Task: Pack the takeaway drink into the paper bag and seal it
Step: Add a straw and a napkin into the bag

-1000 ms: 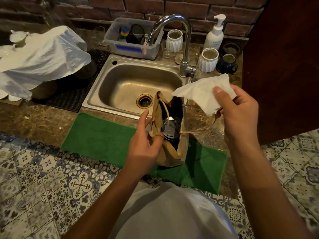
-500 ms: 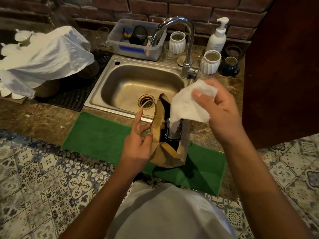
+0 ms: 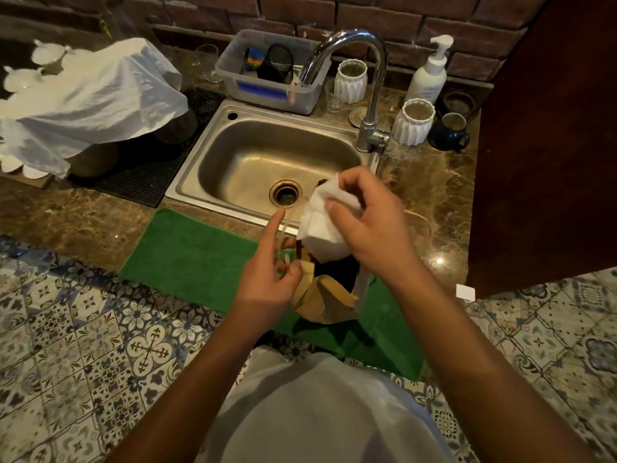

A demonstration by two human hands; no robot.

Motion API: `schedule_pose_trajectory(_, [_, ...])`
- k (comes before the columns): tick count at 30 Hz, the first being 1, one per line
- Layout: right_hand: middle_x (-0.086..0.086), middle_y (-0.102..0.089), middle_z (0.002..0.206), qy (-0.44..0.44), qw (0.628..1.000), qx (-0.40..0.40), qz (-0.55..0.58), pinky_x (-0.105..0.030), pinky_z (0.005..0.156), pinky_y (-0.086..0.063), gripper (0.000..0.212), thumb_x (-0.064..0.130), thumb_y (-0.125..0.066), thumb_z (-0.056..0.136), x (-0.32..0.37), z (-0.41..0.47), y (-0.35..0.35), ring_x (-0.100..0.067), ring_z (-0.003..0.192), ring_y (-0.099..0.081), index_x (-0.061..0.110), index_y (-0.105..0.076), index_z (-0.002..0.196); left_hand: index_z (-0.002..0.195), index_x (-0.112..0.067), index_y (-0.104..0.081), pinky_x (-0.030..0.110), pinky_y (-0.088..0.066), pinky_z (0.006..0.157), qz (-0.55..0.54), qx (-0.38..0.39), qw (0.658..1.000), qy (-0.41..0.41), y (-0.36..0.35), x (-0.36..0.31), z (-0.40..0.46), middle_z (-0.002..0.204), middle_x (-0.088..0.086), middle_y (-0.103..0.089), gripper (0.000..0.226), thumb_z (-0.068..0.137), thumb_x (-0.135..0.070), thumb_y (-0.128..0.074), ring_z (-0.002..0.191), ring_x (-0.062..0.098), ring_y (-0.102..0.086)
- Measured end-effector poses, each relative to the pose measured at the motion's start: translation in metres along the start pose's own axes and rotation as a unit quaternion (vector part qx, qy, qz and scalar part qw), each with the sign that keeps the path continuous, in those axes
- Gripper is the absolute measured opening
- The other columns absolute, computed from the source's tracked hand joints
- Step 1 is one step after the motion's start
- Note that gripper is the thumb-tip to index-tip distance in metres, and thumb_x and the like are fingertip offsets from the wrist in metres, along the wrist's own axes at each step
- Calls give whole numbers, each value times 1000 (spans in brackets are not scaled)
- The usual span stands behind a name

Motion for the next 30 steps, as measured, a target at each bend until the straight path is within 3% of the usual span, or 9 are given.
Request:
schedule_pose_trajectory(3, [10, -59, 102, 7, 977, 116, -176, -25, 72, -41, 16, 14, -65, 94, -13, -9, -29, -14, 92, -59, 21, -65, 108, 155, -53, -21, 47, -56, 75, 36, -1, 999, -7, -1, -5, -2, 121, -12, -60, 89, 93, -4, -62, 88, 25, -67])
schedule_pose_trajectory(7, [7, -73, 103, 39, 909, 236, -343, -31, 67, -42, 18, 27, -61, 96, -19, -30, -38, -20, 94, -69, 32, -70, 111, 154, -54, -23, 56, -53, 99, 21, -16, 1000, -2, 3, -5, -1, 145, -5, -51, 88, 92, -2, -59, 127, 22, -56])
schedule_pose_trajectory(12, [7, -73, 127, 5, 841, 338, -422, -34, 77, -48, 34, 34, -55, 101, -33, -41, -40, -22, 113, -68, 43, -66, 132, 154, -50, -27, 55, -60, 82, -16, -20, 1000, -1, 3, -3, 2, 122, -20, -51, 84, 95, 0, -59, 98, 21, -66])
schedule_pose_trajectory(17, [0, -71, 126, -4, 817, 392, -423, -36, 83, -49, 35, 31, -58, 100, -34, -45, -49, -28, 119, -64, 36, -64, 134, 154, -49, -27, 57, -56, 91, 4, -19, 1000, -20, 5, -12, 3, 131, -9, -52, 80, 91, -11, -59, 111, 22, -61])
schedule_pose_trajectory(19, [0, -70, 125, -2, 814, 399, -422, -38, 86, -53, 38, 29, -58, 99, -30, -44, -51, -29, 115, -63, 37, -61, 136, 155, -44, -29, 49, -54, 98, 3, -16, 999, -28, 6, -14, 5, 132, -20, -50, 79, 92, -9, -61, 113, 0, -56])
schedule_pose_trajectory(22, [1, -70, 112, 13, 823, 384, -418, -38, 77, -52, 35, 22, -59, 98, -24, -36, -54, -27, 99, -63, 38, -65, 128, 156, -39, -30, 25, -47, 86, -4, 0, 999, -34, 5, -17, 9, 122, -38, -42, 77, 92, -8, -59, 91, -25, -47])
schedule_pose_trajectory(24, [0, -71, 103, 32, 828, 351, -436, -36, 68, -47, 32, 19, -58, 97, -21, -25, -55, -26, 92, -65, 35, -67, 124, 155, -44, -30, 36, -54, 84, -13, 11, 999, -43, 3, -23, 8, 125, -36, -45, 76, 88, -19, -57, 90, -11, -54])
schedule_pose_trajectory(27, [-3, -72, 99, 57, 829, 309, -463, -34, 63, -43, 48, 17, -56, 98, -17, -13, -56, -28, 91, -68, 33, -55, 143, 152, -52, -31, 66, -54, 70, -17, 18, 998, -61, 1, -27, 7, 134, -15, -53, 74, 84, -37, -56, 79, 42, -62])
schedule_pose_trajectory(30, [2, -66, 96, 55, 810, 373, -450, -31, 60, -36, 43, 16, -58, 96, -18, -24, -66, -25, 91, -65, 33, -59, 135, 148, -51, -37, 65, -56, 69, -14, -3, 998, -64, 6, -25, 7, 131, -10, -55, 68, 86, -34, -59, 85, 48, -62])
Point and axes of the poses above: each hand's wrist, its own z-axis towards the middle knuckle, its own y-axis out of the back of the hand, x = y × z, the point moved 10 cm from there along z, towards the middle knuckle
